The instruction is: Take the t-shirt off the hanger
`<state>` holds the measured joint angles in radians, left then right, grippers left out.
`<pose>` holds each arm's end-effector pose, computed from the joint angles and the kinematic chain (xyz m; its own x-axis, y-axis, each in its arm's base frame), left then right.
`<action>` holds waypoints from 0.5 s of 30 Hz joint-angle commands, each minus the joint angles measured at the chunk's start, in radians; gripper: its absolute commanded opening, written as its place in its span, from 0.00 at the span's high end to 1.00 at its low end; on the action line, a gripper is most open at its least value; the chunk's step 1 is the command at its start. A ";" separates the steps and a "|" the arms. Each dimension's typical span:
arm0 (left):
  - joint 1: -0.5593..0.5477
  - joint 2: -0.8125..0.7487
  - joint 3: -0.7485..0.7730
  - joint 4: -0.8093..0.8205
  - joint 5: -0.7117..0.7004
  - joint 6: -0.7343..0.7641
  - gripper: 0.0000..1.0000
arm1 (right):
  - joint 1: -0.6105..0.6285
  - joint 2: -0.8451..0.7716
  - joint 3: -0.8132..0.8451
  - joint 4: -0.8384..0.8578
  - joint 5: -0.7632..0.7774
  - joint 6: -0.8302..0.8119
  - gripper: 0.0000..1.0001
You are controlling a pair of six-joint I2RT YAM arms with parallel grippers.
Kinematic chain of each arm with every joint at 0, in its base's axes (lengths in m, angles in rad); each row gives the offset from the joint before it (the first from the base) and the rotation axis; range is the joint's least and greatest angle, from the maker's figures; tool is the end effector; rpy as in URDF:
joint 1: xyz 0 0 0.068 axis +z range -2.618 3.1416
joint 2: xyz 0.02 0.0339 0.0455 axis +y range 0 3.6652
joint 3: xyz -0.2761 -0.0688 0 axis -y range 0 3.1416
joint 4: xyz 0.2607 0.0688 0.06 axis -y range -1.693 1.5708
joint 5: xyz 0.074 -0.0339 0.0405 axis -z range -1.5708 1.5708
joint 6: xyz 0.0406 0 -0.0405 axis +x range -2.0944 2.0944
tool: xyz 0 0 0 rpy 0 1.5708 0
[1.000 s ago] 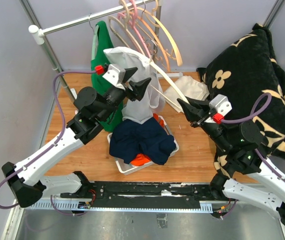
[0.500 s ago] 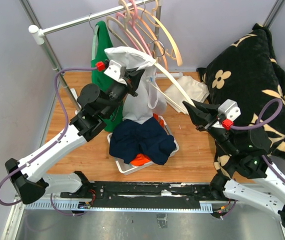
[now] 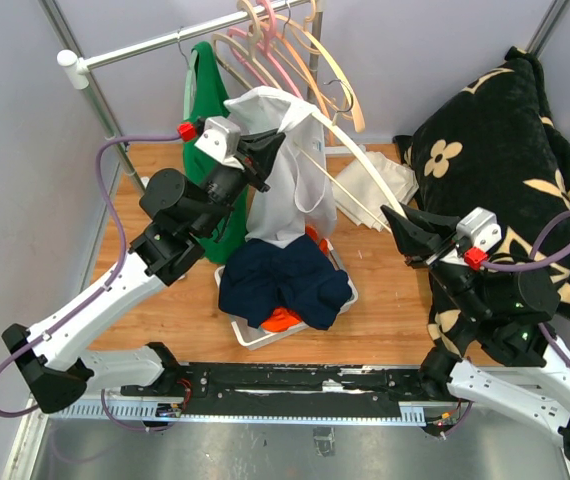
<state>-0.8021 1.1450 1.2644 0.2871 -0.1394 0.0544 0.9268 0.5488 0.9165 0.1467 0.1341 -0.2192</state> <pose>0.1866 -0.1848 0.5007 0.3084 -0.2414 -0.9201 0.6073 0.7945 -0.0049 0.0677 0.0812 0.4634 0.4455 0.2344 -0.8641 -0.6411 0.7572 -0.1251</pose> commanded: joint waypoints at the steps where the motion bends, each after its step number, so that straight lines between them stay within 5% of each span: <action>1: -0.003 0.015 0.039 -0.005 -0.010 0.000 0.99 | -0.006 -0.013 0.007 0.067 0.014 -0.020 0.99; 9: -0.003 0.075 0.130 -0.029 -0.161 0.055 0.99 | -0.006 -0.042 0.001 0.046 0.013 -0.016 0.99; 15: 0.012 0.200 0.335 -0.065 -0.302 0.136 0.99 | -0.005 -0.098 -0.001 -0.005 0.000 -0.005 0.99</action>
<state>-0.8017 1.2804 1.4578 0.2276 -0.3183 0.1196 0.9268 0.5041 0.9112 0.1081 0.1390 -0.2199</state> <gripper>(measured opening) 0.014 0.161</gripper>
